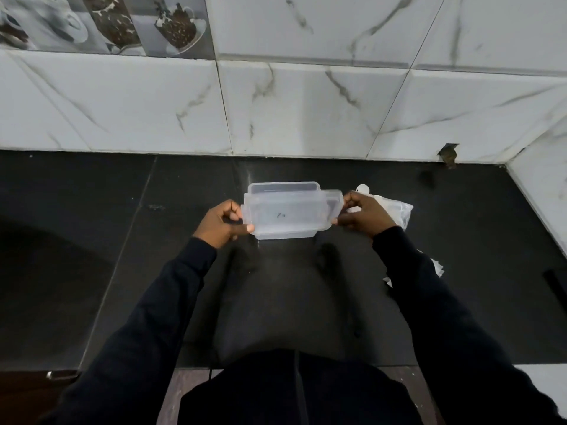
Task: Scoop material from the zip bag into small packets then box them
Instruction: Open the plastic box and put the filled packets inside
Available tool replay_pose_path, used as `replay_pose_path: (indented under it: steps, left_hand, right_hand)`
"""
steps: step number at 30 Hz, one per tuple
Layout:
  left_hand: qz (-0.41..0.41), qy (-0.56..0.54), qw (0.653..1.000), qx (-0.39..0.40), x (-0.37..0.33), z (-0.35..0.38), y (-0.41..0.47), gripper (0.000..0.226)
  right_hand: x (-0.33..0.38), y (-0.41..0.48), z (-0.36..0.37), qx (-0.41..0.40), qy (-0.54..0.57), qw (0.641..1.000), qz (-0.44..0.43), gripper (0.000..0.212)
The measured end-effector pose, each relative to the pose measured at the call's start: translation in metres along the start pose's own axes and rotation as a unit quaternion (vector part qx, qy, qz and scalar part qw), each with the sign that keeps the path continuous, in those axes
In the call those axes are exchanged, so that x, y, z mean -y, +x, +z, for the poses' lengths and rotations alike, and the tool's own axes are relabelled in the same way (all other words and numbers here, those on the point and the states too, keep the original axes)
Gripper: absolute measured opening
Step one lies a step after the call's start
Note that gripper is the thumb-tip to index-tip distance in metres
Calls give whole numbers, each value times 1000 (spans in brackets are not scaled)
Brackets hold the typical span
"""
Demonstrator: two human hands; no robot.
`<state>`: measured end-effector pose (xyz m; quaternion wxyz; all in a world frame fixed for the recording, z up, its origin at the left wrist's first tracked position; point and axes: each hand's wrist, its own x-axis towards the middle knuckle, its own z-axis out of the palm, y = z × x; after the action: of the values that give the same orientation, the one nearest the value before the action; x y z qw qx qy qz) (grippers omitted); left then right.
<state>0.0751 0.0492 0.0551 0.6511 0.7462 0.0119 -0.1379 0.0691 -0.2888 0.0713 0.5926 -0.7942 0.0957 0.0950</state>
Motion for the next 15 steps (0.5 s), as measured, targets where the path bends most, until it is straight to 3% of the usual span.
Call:
replay_pose_path:
  steps: [3,5,8,11,15]
  left_hand:
    - [77,43,996,10,16,5,-26,24]
    - [90,71,993,-3,33,8,-43,17]
    - [19,25,999,-41,61,14,-59,21]
    - [-51,-35,997,-48,80,20,-66,30]
    - [-28,59,997,-42,91,24,-62,13]
  right_hand:
    - [-28,-30,8,0,-14,998,-64,30]
    - [-51,-47,16,1,1,998,-57,34]
    - [-83,-58,24,-16,38,999,-6,34]
    - [-107,-61,34,-29,53,998,29,47]
    - [-119,-57,45,-51,6,998,34,34]
